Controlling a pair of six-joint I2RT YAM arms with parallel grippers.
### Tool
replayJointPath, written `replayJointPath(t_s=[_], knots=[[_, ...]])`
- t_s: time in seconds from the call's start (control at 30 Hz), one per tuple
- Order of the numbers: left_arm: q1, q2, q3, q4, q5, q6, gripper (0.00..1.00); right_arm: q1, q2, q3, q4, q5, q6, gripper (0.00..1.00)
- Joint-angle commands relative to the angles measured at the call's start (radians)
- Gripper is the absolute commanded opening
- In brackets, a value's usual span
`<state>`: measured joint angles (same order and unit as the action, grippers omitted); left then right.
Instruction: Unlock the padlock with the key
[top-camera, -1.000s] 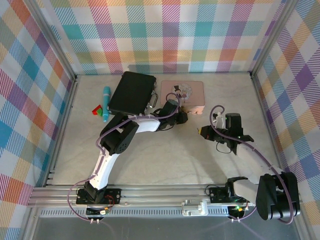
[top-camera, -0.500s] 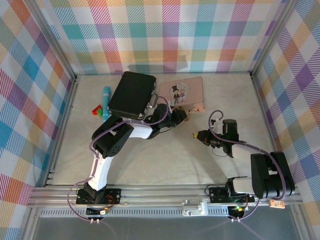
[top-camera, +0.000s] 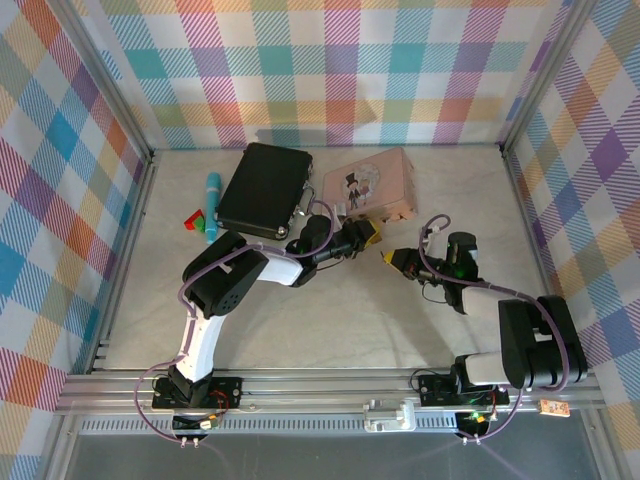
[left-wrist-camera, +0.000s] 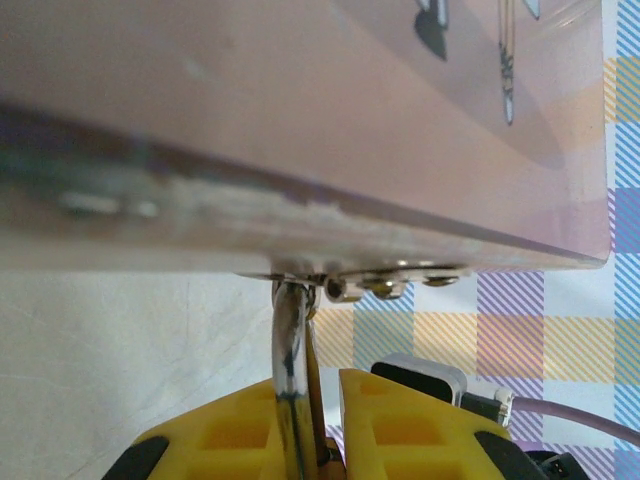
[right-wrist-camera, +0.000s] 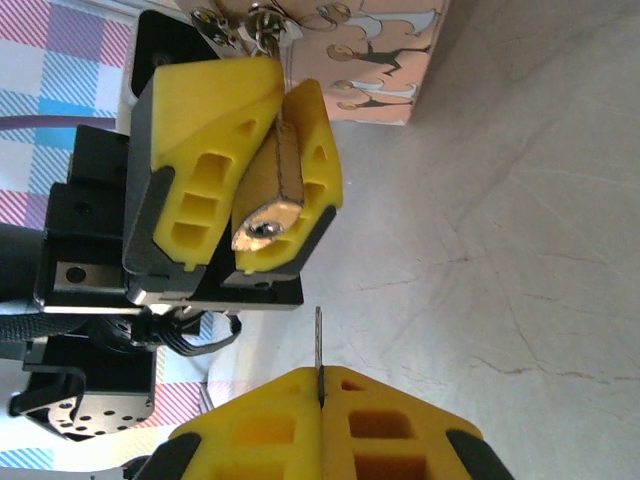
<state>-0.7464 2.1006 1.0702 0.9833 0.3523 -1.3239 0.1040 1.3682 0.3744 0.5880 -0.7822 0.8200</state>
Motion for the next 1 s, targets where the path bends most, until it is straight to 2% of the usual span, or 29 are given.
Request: replayJointPath(t_s=[0.0,0.77,0.97], knots=[[-0.021,-0.004,-0.016,0.053,0.037,-0.069,0.0,-0.005,0.018,0.016,0.096,-0.037,0.033,0.0],[-0.036,0.002,-0.031,0.057,0.027,-0.058,0.0,-0.004,0.15,0.054,0.321,-0.078,0.174,0.0],[-0.036,0.012,-0.032,0.062,0.008,-0.059,0.0,-0.004,0.117,0.051,0.274,-0.072,0.157,0.0]])
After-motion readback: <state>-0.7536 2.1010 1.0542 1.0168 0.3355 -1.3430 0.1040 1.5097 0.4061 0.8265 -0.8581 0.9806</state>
